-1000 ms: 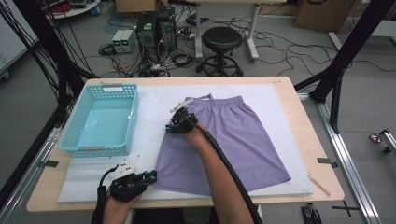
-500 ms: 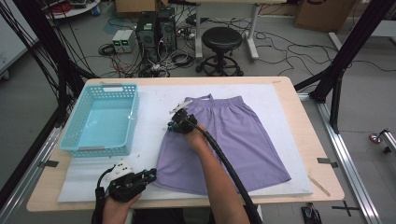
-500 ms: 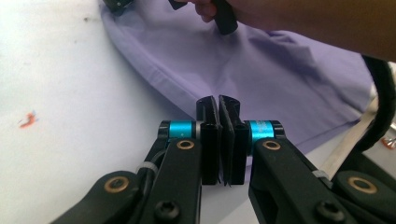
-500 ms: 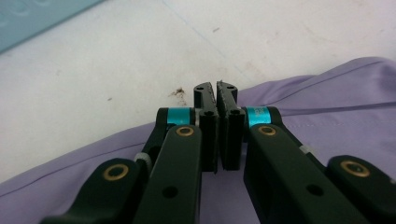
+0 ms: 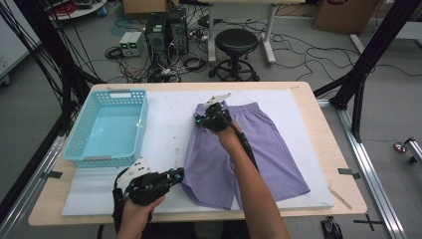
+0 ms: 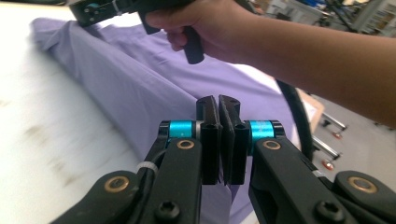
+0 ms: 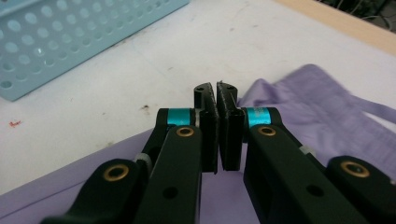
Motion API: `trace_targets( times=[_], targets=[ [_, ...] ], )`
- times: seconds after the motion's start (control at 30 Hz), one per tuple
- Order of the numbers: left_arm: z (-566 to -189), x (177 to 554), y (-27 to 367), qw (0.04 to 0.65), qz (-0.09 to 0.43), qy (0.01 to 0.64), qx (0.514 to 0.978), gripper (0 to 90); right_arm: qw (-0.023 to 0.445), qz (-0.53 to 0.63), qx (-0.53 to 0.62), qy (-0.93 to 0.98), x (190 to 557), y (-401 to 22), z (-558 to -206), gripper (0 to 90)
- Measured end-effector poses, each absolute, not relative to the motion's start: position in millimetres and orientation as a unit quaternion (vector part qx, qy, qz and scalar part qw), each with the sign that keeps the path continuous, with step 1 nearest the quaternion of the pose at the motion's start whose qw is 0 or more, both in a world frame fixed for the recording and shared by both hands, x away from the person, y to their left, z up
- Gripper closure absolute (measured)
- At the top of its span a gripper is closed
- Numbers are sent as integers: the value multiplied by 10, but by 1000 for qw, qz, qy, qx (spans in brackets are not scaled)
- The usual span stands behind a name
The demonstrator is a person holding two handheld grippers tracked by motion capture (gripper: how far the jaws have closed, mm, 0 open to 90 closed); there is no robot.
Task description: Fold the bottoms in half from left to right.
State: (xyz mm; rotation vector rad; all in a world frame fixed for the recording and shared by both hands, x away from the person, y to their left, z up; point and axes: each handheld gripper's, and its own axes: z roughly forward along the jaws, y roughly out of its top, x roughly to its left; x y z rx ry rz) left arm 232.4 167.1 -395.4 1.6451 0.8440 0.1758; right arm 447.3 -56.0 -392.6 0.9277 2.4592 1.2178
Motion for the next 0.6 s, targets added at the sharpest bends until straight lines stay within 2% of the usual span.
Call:
trace_targets(
  times=[0.6],
  targets=[
    [-3630,2712,561,618,14,255,744,866,160,440,368,803,4427,-1745,-3633,888]
  ],
)
